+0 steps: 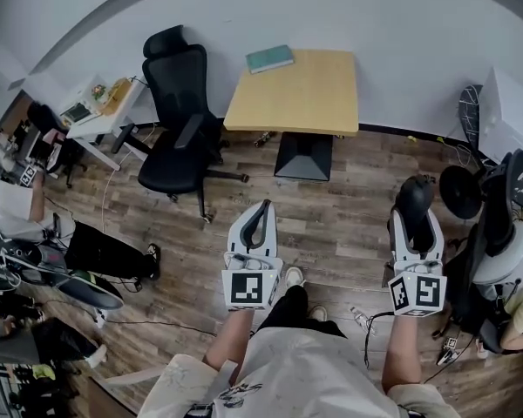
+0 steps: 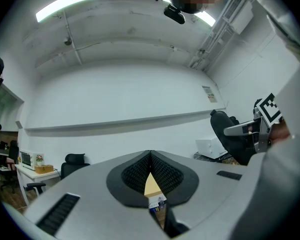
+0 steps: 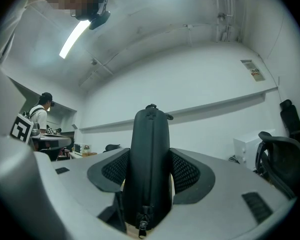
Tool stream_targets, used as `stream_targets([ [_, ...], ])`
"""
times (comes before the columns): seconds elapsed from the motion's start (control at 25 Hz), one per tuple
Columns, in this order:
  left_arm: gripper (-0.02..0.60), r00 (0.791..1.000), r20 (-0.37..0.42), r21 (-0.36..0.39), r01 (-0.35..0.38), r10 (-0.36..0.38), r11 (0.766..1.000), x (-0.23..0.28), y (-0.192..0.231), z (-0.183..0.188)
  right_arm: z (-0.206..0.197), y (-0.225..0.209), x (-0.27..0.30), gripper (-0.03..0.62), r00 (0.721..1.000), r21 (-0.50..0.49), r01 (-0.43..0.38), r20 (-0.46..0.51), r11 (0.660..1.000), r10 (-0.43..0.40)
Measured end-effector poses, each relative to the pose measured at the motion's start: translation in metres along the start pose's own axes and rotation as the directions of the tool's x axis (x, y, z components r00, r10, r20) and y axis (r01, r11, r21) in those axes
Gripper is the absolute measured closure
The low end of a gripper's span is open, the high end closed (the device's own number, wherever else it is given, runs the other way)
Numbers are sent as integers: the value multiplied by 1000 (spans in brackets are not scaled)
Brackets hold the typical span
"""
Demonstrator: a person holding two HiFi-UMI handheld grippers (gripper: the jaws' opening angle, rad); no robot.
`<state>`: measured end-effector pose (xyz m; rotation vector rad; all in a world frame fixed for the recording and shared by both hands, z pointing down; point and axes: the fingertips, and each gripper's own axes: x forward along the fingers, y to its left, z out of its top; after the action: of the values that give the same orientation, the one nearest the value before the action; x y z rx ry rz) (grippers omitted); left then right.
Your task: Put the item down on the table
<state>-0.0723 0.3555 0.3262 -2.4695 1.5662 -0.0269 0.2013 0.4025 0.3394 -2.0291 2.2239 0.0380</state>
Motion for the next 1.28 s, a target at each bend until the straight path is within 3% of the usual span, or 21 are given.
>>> stream_targets([
  [0.68,574,1000,-1,-41,-13,13,999,66,27,-36,-24,-3,75,333,999,-26,-26,-40,999,25],
  [1.0,574,999,-41,-45,-17,15,999,124,64,-50,-30,2,152,333,998,-25,-38,-59,999,36],
  [1.16,574,1000,-11,-55,-25,24,998,152,88,-58,-36,10,191,333,996,-30,-49,-72,998,46],
  [1.28,575,999,-46,-56,-18,16,998,171,105,-72,-43,17,220,333,995,-29,-52,-90,998,49],
])
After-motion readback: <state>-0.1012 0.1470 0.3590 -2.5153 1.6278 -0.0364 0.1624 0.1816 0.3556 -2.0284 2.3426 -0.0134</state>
